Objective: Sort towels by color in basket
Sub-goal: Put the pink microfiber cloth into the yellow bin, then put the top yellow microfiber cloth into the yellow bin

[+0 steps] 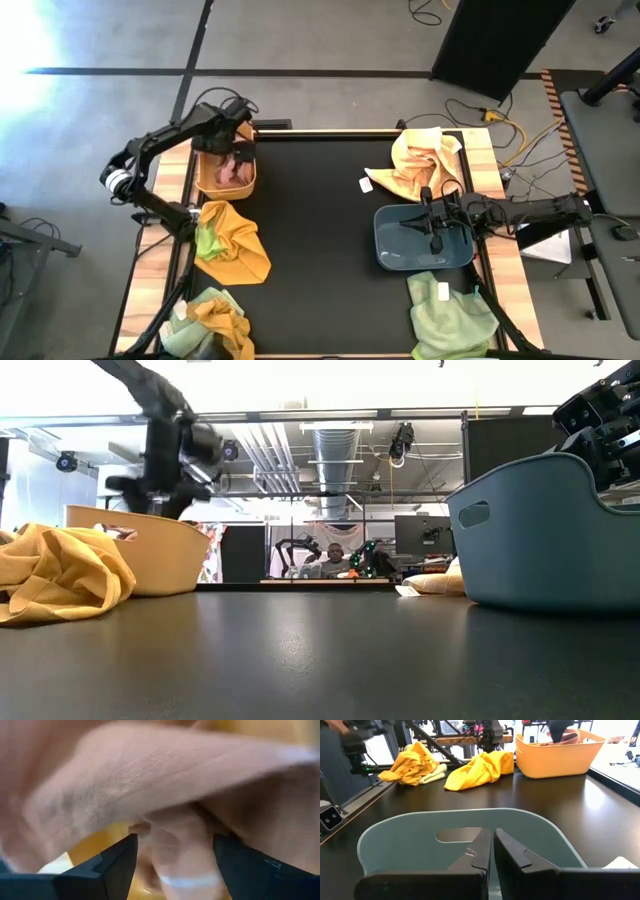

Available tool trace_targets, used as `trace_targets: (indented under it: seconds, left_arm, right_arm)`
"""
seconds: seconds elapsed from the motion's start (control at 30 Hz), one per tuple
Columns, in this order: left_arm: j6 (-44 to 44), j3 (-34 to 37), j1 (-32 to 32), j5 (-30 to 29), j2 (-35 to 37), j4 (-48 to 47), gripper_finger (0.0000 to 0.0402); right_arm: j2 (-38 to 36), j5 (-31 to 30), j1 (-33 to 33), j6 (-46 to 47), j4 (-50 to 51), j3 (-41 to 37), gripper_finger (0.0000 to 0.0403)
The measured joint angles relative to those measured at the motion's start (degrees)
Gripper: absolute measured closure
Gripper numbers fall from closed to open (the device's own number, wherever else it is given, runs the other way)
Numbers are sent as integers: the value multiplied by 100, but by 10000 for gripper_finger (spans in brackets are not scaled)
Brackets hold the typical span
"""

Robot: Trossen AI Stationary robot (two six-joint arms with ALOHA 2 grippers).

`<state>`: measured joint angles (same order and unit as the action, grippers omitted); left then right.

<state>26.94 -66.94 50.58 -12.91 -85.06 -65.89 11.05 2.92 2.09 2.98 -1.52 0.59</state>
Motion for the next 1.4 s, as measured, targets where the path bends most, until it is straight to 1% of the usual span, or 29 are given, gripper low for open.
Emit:
trace_targets:
  seconds: [0.13, 0.17, 0.27, 0.3, 0.37, 0.47, 0.57, 0.67, 0.77, 0.9, 0.97, 1.03, 1.23, 1.4]
  left_arm:
    - [-116, -495, -400, -38, 268, 16, 157]
    - [-118, -589, -492, -189, 325, 65, 157]
    - [222, -705, -599, -1033, 436, 279, 157]
    - [353, -697, -576, -1212, 435, 334, 157]
    - [485, -600, -479, -1245, 369, 521, 159]
    - [516, -265, -322, -1121, 134, 748, 165]
    - [638, 226, 40, -941, -95, 1180, 169]
    - [691, 668, 414, -384, -194, 1822, 170]
    - [653, 1008, 561, 158, -192, 2423, 170]
    - [198, 1198, 581, 527, -154, 2900, 170]
    - [-114, 1209, 546, 730, -153, 2944, 170]
    - [-329, 1186, 513, 762, -115, 2937, 170]
    - [-860, 1144, 326, 737, 412, 3079, 170]
    - [-854, 1141, 301, 761, 1199, 2805, 170]
  right_arm:
    - [0, 2, 2, 0, 0, 0, 390]
    - [0, 1, 1, 0, 0, 1, 390]
    - [0, 2, 1, 0, 0, 0, 390]
    - [0, 0, 0, 0, 0, 0, 390]
    - [0, 0, 2, 0, 0, -1, 390]
    - [0, 0, 2, 0, 0, 1, 390]
    - [0, 2, 0, 0, 0, 0, 390]
    - [0, 0, 2, 0, 0, 0, 390]
    - [0, 0, 2, 0, 0, 1, 390]
    - [0, 0, 2, 0, 0, 0, 390]
    - [0, 2, 2, 0, 0, 1, 390]
    - [0, 2, 1, 0, 0, 1, 390]
    - [0, 1, 1, 0, 0, 0, 390]
    - [0, 0, 2, 0, 0, -1, 390]
